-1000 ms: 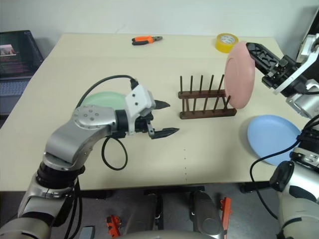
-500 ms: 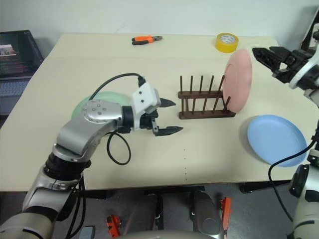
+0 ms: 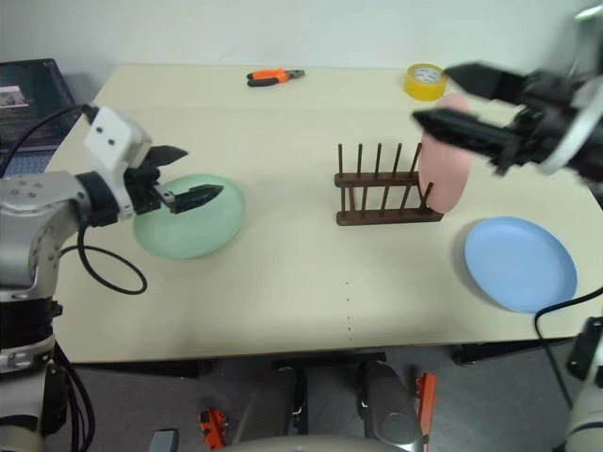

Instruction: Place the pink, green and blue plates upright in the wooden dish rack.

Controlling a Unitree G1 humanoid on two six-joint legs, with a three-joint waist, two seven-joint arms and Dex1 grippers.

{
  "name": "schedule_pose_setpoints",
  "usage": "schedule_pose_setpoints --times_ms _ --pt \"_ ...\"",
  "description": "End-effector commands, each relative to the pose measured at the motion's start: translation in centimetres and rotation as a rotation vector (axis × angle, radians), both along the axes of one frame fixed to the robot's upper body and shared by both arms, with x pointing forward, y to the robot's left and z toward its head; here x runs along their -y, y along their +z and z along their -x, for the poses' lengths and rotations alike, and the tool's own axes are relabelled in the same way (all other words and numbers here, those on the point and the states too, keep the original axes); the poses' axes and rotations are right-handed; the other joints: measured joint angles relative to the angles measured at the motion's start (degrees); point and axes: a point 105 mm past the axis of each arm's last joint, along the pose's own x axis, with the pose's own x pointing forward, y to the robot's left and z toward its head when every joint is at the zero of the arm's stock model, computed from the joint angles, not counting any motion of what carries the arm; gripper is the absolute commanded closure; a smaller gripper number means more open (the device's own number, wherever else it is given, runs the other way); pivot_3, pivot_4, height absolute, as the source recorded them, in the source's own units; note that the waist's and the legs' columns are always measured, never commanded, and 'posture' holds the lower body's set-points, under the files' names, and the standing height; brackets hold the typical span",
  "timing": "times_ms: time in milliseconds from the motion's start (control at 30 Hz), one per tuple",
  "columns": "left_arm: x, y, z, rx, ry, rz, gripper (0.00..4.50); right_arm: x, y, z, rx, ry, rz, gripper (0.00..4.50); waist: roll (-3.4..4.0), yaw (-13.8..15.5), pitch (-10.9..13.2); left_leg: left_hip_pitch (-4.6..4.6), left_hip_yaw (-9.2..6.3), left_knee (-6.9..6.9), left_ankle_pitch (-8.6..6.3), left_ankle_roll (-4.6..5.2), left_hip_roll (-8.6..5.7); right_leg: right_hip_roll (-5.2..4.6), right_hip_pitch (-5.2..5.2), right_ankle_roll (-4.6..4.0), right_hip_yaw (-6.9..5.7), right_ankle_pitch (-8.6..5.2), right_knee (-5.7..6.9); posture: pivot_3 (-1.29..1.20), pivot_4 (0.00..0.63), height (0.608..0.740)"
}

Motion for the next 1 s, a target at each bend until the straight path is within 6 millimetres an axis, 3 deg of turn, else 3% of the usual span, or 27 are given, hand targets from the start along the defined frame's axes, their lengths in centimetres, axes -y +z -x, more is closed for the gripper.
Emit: schedule_pose_setpoints --times_ms 33,133,267,367,500,833,1000 --pt "-5.8 -0.1 -2.2 0.046 0.323 -0.032 0.0 -3.3 -1.8 -2.2 0.055 -0.079 0.08 0.02 0.0 0.0 0.0 0.02 0.01 0.01 0.0 0.0 0.0 0.0 0.02 0.02 0.0 0.01 0.0 0.0 0.15 0.74" --pt "-8.7 -2.0 -3.9 0.0 0.498 0.015 0.0 -6.0 -4.2 -3.5 0.087 -0.111 0.177 0.02 0.0 0.3 0.0 -0.01 -0.01 0.02 0.03 0.04 0.01 0.02 -0.02 0.11 -0.09 0.07 0.03 0.0 0.15 0.74" --pt "-9.9 -2.8 -4.5 -0.027 0.572 0.112 0.0 -7.6 -6.5 -3.2 0.086 -0.083 0.24 0.02 -0.12 0.8 -0.1 -0.33 0.1 -0.04 0.01 0.01 -0.11 0.1 -0.16 0.39 -0.16 0.24 -0.02 0.0 0.15 0.74" --pt "-9.0 -4.7 -4.6 -0.111 0.531 0.17 0.0 -7.8 -7.1 -2.7 0.069 -0.073 0.235 0.02 -0.23 0.8 -0.1 -0.99 0.11 0.05 -0.05 -0.07 -0.15 0.06 -0.72 0.42 -0.07 0.26 -0.02 0.0 0.15 0.74" --pt "-7.8 -7.5 -4.4 -0.209 0.482 0.17 0.0 -7.6 -7.7 -2.3 0.06 -0.076 0.25 0.02 -0.23 0.7 -0.1 -0.98 0.11 0.07 -0.1 -0.06 -0.2 -0.02 -0.75 0.43 -0.04 0.26 0.01 0.0 0.15 0.74" --pt "-6.0 -10.6 -3.2 -0.309 0.445 0.168 0.0 -7.7 -7.9 -1.8 0.059 -0.073 0.265 0.02 -0.23 0.4 -0.2 0.04 0.08 0.03 -0.08 -0.05 0.06 0.0 0.03 0.23 -0.13 0.21 0.14 0.0 0.15 0.74" --pt "-6.0 -10.5 -3.0 -0.298 0.472 0.186 1.55 -7.8 -8.1 -1.8 0.058 -0.064 0.274 0.0 -0.22 0.4 -0.2 0.02 0.06 0.03 -0.08 -0.05 0.0 -0.04 0.03 0.27 -0.06 0.23 0.12 0.0 0.15 0.74"
